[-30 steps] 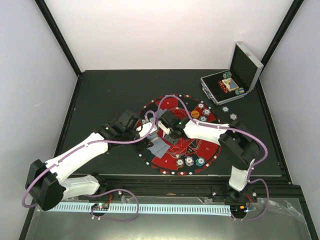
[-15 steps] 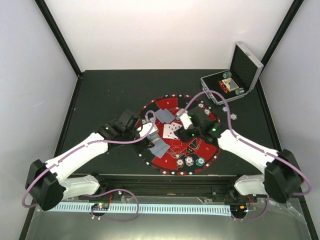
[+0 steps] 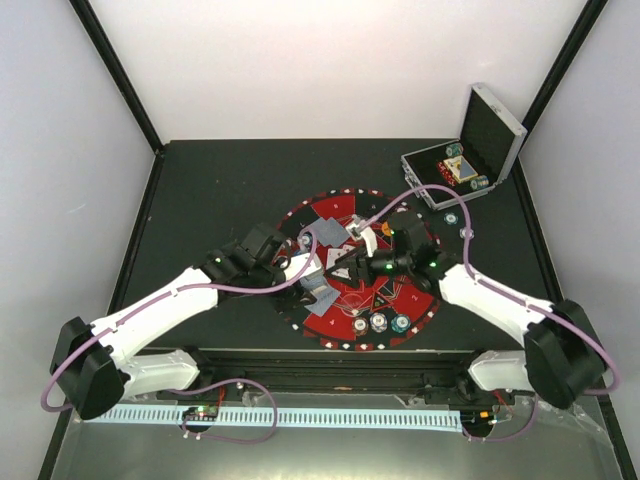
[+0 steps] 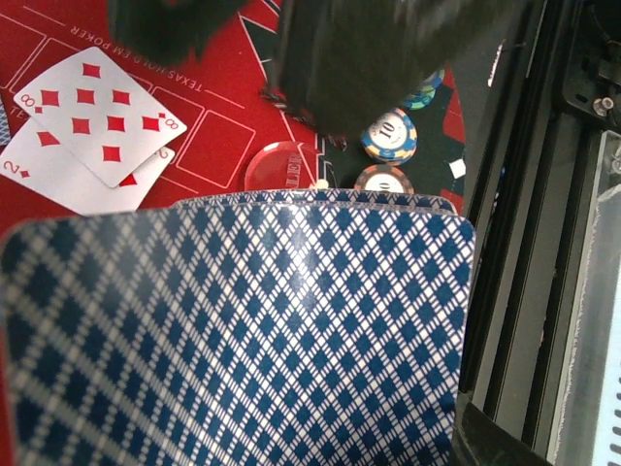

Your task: Distribute texas hold em gaming equipment

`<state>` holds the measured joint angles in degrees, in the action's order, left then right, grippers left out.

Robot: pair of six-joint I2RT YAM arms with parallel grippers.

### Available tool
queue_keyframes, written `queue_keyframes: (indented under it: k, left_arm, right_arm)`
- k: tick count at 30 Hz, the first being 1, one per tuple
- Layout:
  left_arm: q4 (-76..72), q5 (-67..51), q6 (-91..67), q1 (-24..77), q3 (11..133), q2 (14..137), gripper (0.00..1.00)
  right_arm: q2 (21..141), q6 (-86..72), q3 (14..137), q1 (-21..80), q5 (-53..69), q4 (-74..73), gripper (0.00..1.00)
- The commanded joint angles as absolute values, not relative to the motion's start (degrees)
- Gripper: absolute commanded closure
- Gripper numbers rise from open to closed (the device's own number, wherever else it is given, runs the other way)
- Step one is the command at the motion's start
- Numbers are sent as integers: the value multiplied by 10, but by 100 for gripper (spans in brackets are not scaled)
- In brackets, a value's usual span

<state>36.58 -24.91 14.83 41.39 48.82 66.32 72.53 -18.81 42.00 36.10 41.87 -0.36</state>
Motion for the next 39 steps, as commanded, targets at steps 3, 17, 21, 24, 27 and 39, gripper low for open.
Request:
queue_keyframes:
  k: [3, 17, 21, 24, 27, 39]
  left_arm:
    - [356, -268, 158, 422, 500, 663, 61]
    - [356, -264, 158, 423, 499, 664, 61]
    - [356, -265, 158, 423, 499, 664, 61]
    - [355, -263, 158, 423, 499, 663, 61]
    - [356, -264, 158, 423, 498, 663, 61]
    - [356, -264, 159, 423, 498, 663, 61]
  right_arm:
    - [780, -185, 463, 385, 534, -4, 37]
    - [792, -182, 482, 384, 532, -10, 37]
    - [787, -192, 479, 384, 552, 10, 36]
    - [794, -194, 482, 385, 560, 16, 36]
    - [799, -204, 482, 384, 564, 31, 36]
    - [847, -169, 524, 408, 529, -20, 36]
